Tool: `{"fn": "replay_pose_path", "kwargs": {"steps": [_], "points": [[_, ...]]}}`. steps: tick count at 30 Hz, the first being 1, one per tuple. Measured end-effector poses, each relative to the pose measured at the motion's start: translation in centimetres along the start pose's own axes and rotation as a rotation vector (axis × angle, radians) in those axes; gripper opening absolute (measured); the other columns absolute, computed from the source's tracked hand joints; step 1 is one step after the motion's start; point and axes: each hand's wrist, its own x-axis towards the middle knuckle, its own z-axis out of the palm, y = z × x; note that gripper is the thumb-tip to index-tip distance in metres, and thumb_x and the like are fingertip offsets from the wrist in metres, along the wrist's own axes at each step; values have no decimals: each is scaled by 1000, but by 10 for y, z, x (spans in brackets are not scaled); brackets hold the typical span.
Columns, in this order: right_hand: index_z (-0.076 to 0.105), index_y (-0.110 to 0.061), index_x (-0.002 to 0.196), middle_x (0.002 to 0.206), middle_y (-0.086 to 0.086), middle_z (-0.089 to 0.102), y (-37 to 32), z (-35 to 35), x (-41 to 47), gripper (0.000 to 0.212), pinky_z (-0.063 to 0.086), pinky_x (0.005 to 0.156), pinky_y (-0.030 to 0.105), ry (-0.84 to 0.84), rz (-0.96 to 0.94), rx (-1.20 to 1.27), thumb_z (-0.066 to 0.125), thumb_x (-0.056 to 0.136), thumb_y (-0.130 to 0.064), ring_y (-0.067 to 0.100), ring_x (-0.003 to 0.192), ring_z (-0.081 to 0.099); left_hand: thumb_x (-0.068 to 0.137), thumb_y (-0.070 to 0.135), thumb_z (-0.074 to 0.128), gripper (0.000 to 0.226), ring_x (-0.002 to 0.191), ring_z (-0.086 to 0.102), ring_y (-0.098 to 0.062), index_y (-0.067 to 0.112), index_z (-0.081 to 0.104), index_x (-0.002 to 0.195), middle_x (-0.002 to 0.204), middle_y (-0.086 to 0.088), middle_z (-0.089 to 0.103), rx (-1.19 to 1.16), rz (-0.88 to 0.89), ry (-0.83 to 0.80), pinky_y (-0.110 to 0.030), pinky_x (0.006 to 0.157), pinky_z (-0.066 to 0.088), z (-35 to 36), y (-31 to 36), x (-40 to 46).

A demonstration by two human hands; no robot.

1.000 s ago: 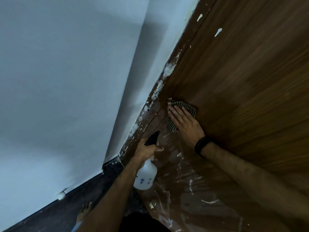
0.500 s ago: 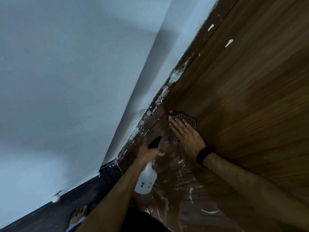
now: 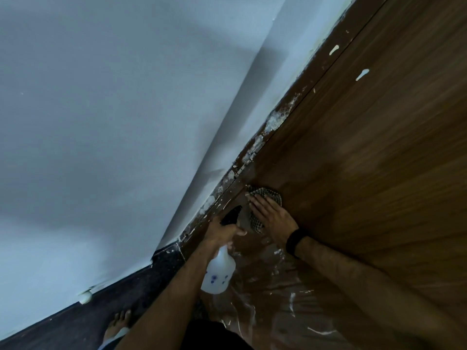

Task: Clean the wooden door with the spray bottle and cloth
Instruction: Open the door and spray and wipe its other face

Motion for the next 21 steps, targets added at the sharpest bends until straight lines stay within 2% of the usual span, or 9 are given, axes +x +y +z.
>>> {"fn": "replay_pose_path", "kwargs": {"steps": [2, 5, 7, 10, 11, 14, 15, 18, 21], "points": [[-21, 2, 153, 160, 24, -25, 18, -9, 16, 84, -13, 121, 49, 59, 90, -20, 21, 106, -54, 37, 151, -17, 74, 14, 86, 91, 69, 64, -17, 23, 40, 152, 130, -8, 60, 6, 12, 17, -26, 48, 52, -3, 3, 2], [-16, 4, 154, 161, 26, -23, 47, -29, 39, 87, -5, 124, 49, 141, 284, 7, 22, 103, -56, 37, 152, -15, 70, 13, 89, 103, 44, 58, -8, 25, 33, 156, 127, -9, 61, -17, -12, 12, -24, 44, 49, -4, 1, 6], [-16, 6, 153, 160, 27, -25, 50, -34, 42, 89, -4, 125, 50, 130, 311, 23, 25, 103, -55, 39, 151, -16, 72, 10, 87, 89, 37, 52, -7, 20, 43, 149, 112, -7, 65, 3, -24, 31, -24, 41, 47, -2, -1, 8], [-17, 6, 153, 158, 30, -27, 38, -27, 38, 87, -4, 124, 52, 109, 249, 0, 22, 103, -54, 41, 150, -17, 74, 8, 86, 69, 42, 52, -11, 19, 54, 135, 99, -4, 66, -10, -22, 29, -25, 42, 47, -2, 3, 5], [-17, 4, 153, 158, 29, -27, 30, -21, 35, 85, -6, 124, 52, 88, 195, -3, 21, 104, -53, 41, 150, -18, 74, 9, 86, 68, 48, 54, -13, 20, 55, 134, 99, -2, 65, -12, -12, 17, -25, 44, 48, -3, 2, 6], [-16, 0, 155, 160, 24, -26, 9, -7, 23, 75, -7, 124, 49, 6, 42, 18, 17, 107, -48, 38, 151, -20, 73, 12, 85, 84, 67, 60, -18, 21, 47, 147, 116, -2, 62, -33, 22, 29, -24, 46, 49, -3, 6, 4], [-16, 0, 155, 161, 22, -26, 4, -3, 20, 73, -6, 124, 48, 0, 21, 28, 15, 107, -45, 36, 151, -20, 75, 11, 83, 79, 70, 60, -18, 20, 48, 146, 113, 0, 62, -33, 32, 25, -24, 46, 48, -4, 8, 5], [-20, 2, 153, 161, 21, -26, 6, -3, 16, 74, -7, 124, 46, 26, 43, 37, 16, 108, -44, 34, 151, -20, 78, 7, 79, 66, 63, 56, -17, 14, 54, 139, 94, 4, 62, -57, 38, 53, -23, 44, 47, -5, 19, 0], [-23, 5, 151, 160, 25, -26, 21, -13, 16, 83, -15, 122, 49, 82, 163, 29, 21, 106, -49, 36, 151, -19, 75, 8, 82, 77, 57, 54, -18, 14, 50, 144, 96, 1, 64, -95, 12, 86, -24, 45, 47, -7, 23, 5]]}}
